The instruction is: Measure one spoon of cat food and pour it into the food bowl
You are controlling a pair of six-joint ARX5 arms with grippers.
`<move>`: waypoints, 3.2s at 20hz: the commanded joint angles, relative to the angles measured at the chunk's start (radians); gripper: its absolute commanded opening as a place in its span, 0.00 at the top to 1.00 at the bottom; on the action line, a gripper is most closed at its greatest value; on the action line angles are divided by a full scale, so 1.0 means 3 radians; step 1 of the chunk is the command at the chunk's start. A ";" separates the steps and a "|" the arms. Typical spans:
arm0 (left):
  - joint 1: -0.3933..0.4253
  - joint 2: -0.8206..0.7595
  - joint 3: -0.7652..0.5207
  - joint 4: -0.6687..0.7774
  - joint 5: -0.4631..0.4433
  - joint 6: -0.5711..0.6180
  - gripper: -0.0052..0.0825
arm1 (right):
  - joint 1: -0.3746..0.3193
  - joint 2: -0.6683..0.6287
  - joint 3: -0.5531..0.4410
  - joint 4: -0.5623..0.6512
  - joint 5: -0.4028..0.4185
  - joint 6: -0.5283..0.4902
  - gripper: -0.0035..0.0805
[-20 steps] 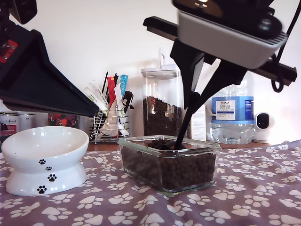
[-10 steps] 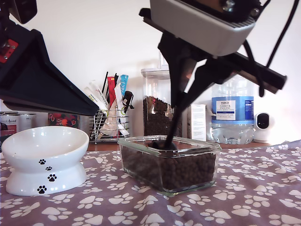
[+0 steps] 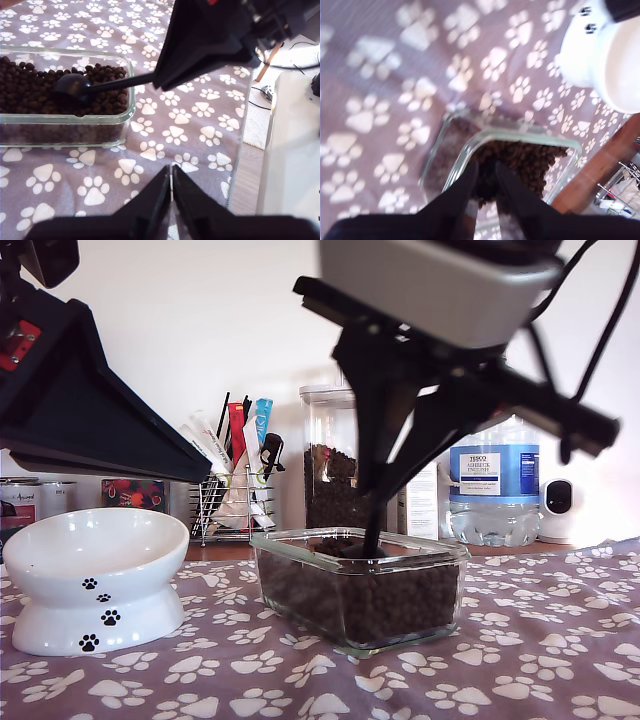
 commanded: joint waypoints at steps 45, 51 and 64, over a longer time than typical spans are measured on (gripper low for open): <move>-0.0010 0.0028 -0.0053 0.0085 -0.0029 0.0019 0.96 | -0.0801 0.0206 -0.0076 -0.0624 -0.0459 0.3484 0.97; -0.0010 0.0028 -0.0053 0.0083 -0.0029 0.0019 0.96 | -0.0799 0.0206 -0.0076 -0.0529 -0.0460 0.3661 0.97; -0.0010 0.0028 -0.0053 0.0080 -0.0029 0.0017 0.96 | -0.0797 0.0206 -0.0076 -0.0252 0.0252 0.3820 0.97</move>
